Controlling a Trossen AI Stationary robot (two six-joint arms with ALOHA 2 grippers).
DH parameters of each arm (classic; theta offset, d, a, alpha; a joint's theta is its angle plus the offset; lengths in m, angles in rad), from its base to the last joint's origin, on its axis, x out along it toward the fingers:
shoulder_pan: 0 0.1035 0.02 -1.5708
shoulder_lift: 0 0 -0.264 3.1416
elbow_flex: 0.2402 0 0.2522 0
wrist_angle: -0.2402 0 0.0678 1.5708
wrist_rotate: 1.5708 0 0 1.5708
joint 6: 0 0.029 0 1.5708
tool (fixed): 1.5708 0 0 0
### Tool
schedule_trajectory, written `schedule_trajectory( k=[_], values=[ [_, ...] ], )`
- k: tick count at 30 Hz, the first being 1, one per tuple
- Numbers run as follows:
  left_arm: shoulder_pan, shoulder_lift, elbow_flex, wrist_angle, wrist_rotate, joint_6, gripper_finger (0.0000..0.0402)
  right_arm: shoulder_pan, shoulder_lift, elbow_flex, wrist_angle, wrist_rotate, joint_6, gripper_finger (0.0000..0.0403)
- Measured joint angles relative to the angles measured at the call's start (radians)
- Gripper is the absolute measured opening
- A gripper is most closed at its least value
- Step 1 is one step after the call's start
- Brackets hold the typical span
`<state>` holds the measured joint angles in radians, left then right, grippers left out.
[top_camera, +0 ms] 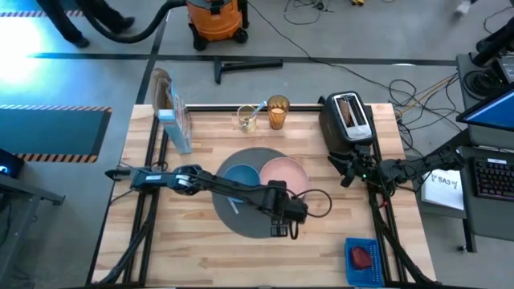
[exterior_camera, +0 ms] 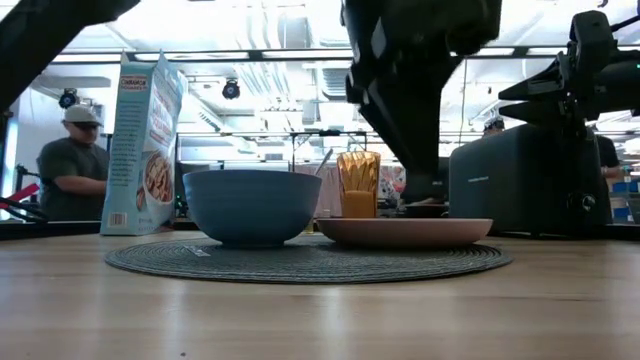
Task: Arrange a breakfast setting
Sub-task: Put the milk to the top middle of the gray table mat
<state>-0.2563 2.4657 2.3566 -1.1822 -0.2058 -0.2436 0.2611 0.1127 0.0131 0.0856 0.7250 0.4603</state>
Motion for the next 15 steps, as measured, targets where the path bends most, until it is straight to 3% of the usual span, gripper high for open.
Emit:
schedule_trajectory(
  k=[7, 15],
  values=[
    [-0.016, -0.031, -0.008, -0.035, -0.144, -0.044, 0.016, 0.0, 0.0, 0.0, 0.0, 0.0, 0.0, 0.0123],
    [-0.009, -0.077, -0.009, -0.183, -0.24, -0.006, 0.016, 0.0, 0.0, 0.0, 0.0, 0.0, 0.0, 0.0123]
  ],
)
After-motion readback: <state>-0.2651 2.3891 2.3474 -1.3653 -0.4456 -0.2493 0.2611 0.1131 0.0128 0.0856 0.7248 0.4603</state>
